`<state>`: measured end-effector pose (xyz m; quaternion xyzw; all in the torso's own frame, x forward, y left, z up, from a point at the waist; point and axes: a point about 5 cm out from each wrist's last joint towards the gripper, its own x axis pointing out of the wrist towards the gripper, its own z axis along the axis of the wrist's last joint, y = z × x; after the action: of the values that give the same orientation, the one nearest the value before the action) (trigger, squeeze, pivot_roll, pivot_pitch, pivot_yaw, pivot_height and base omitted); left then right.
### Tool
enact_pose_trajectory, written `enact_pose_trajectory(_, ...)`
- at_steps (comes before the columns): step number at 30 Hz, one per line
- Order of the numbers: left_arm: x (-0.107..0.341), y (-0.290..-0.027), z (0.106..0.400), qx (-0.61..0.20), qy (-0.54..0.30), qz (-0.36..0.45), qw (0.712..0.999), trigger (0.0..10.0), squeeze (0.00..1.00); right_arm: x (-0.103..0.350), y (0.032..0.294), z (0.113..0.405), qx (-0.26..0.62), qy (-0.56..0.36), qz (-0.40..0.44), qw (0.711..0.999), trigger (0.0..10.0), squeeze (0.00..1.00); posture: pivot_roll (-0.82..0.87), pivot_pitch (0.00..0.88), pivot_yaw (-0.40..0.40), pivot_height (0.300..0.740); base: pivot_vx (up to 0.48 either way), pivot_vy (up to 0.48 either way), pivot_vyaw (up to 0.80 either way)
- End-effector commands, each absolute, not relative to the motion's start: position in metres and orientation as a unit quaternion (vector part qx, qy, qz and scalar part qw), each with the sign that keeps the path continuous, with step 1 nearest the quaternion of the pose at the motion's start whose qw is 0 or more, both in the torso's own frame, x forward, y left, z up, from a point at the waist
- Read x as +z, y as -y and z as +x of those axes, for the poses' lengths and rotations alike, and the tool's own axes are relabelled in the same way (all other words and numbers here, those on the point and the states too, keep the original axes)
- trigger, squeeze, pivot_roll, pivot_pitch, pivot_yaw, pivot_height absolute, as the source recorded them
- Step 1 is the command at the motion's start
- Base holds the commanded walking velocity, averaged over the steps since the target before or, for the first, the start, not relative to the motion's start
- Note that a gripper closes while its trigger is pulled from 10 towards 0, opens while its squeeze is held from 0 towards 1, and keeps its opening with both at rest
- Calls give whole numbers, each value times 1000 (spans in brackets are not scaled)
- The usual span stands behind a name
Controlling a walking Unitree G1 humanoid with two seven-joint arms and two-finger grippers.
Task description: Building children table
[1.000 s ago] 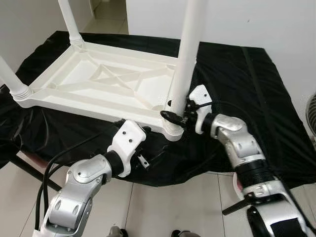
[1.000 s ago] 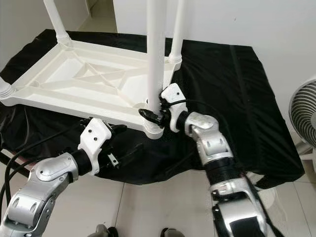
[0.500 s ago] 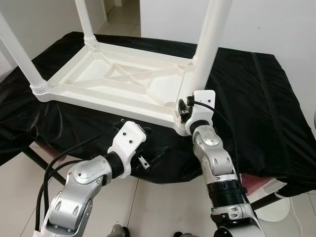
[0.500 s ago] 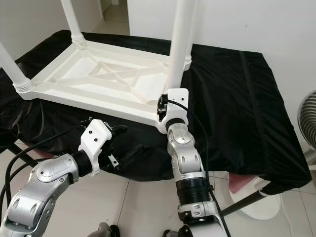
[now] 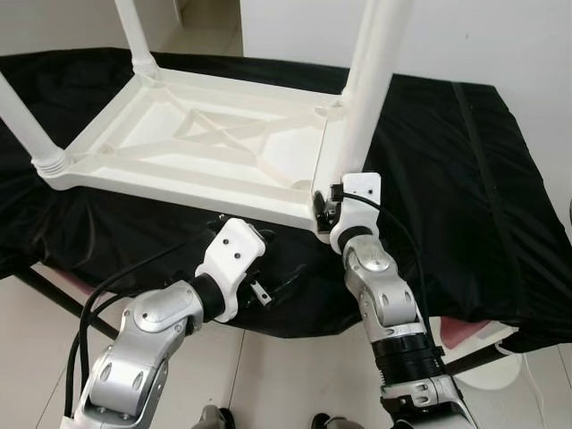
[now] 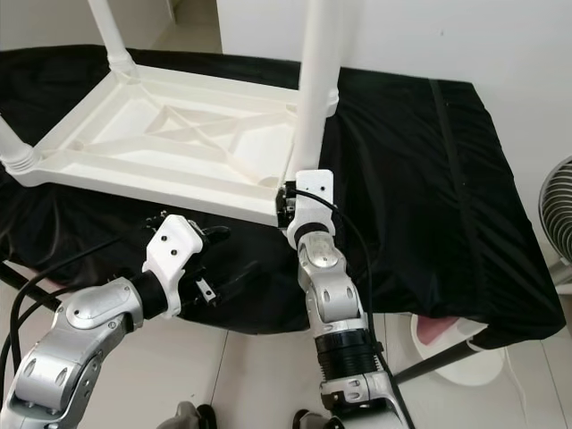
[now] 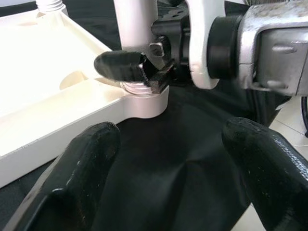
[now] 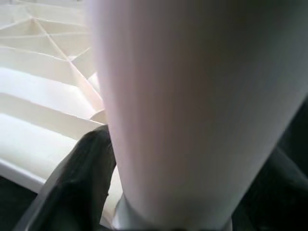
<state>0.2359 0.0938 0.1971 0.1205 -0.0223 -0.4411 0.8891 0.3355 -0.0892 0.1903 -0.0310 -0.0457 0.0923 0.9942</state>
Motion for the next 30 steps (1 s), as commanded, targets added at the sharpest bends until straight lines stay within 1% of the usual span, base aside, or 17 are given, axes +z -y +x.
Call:
enact_pose_trajectory(1,197,-97,238,-409,23,122,904,10000,0,202,84,334,149,76,-36,985,10000,0,-15,163,34,740,0,0,0)
enact_pose_trajectory(5,197,-96,238,-409,24,122,904,10000,0,212,87,337,255,91,-62,961,10000,0,-14,163,34,740,0,0,0)
enact_pose_trajectory(6,197,-96,238,-409,24,122,904,10000,0,212,87,337,255,91,-62,961,10000,0,-14,163,34,740,0,0,0)
enact_pose_trajectory(8,197,-96,238,-409,24,122,904,10000,0,212,88,338,323,88,-95,938,10000,0,-12,162,36,740,0,0,0)
enact_pose_trajectory(9,197,-96,238,-409,24,122,904,10000,0,212,88,338,323,88,-95,938,10000,0,-12,162,36,740,0,0,0)
enact_pose_trajectory(10,197,-96,238,-409,24,122,904,10000,0,214,89,338,354,96,-124,922,10000,0,-11,162,36,740,0,0,0)
enact_pose_trajectory(13,199,-98,238,-407,25,124,905,10000,0,208,94,343,431,56,-162,886,10000,0,-3,163,37,740,0,0,0)
enact_pose_trajectory(15,199,-98,239,-407,25,125,905,10000,0,207,94,344,435,52,-164,884,10000,0,-3,163,37,740,0,0,0)
enact_pose_trajectory(18,199,-99,238,-406,25,125,905,10000,0,205,97,346,476,35,-154,865,10000,0,3,162,38,740,0,0,0)
enact_pose_trajectory(19,199,-99,238,-405,25,125,905,10000,0,203,100,351,464,26,-157,872,0,0,4,161,37,740,0,0,0)
enact_pose_trajectory(23,199,-99,238,-405,25,125,906,10000,0,201,104,359,433,18,-162,886,0,0,4,161,36,740,0,0,0)
enact_pose_trajectory(24,199,-99,238,-404,25,125,906,10000,0,200,104,362,413,13,-153,898,0,0,4,161,36,740,0,0,0)
enact_pose_trajectory(25,199,-99,238,-404,24,125,906,10000,0,199,105,365,370,9,-136,919,0,0,5,160,30,740,0,0,0)
enact_pose_trajectory(26,199,-99,238,-404,24,125,906,10000,0,199,105,365,370,9,-136,919,0,0,5,160,30,740,0,0,0)
enact_pose_trajectory(28,198,-99,237,-403,24,124,906,10000,0,194,110,370,270,-2,-107,957,0,0,5,161,29,740,0,0,0)
enact_pose_trajectory(29,198,-99,237,-403,23,124,906,10000,0,190,118,372,192,-13,-79,978,0,0,2,161,28,740,0,0,0)
enact_pose_trajectory(30,198,-99,237,-403,23,124,906,10000,0,190,118,372,192,-13,-79,978,0,0,2,161,28,740,0,0,0)
